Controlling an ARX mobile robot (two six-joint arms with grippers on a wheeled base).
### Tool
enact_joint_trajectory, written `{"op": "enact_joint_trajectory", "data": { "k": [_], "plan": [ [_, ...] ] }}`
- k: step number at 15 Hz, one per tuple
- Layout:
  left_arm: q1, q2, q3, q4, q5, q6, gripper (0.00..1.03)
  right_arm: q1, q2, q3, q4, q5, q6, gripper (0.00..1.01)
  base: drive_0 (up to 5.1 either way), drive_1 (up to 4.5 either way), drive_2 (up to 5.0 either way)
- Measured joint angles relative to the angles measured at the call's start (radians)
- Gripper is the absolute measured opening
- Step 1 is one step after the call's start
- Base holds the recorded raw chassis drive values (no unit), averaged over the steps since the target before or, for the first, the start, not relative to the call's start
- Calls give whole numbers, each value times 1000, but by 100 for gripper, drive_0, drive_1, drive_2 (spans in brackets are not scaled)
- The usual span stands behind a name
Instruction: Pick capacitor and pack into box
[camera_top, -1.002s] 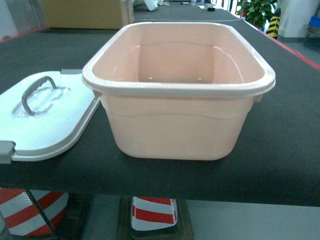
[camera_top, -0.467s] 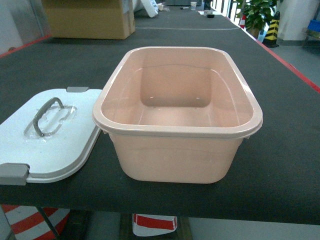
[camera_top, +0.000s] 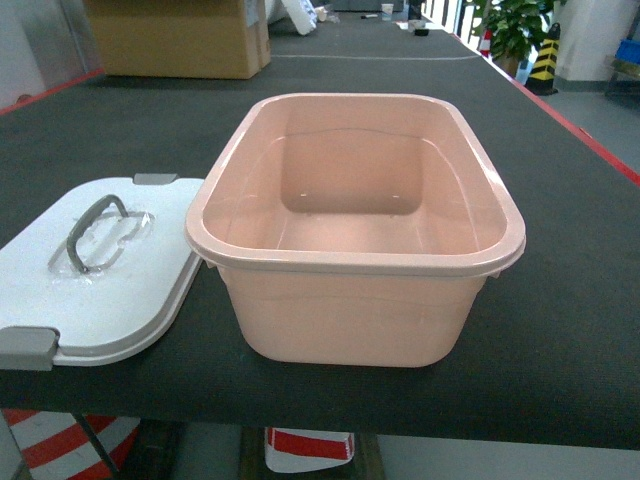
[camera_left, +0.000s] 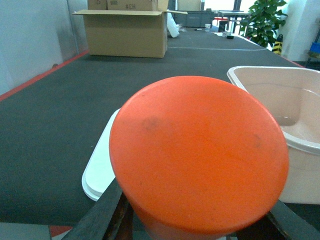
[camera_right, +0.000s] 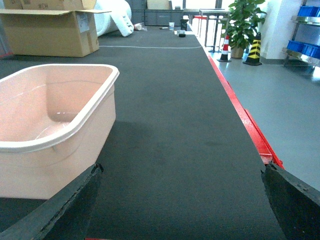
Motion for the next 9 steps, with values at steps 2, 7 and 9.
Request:
{"op": "enact_joint_trajectory", "data": {
  "k": [2, 7, 9],
  "plan": [
    [0, 0, 0, 0, 0, 0, 43, 0, 0, 0, 0, 0, 0, 98, 0, 0, 0],
    [-183, 294, 3, 304, -306, -28, 43, 0, 0, 0, 0, 0, 0, 98, 0, 0, 0],
    [-309, 650, 97, 638, -374, -29, 43, 0, 0, 0, 0, 0, 0, 98, 0, 0, 0]
  ]
}}
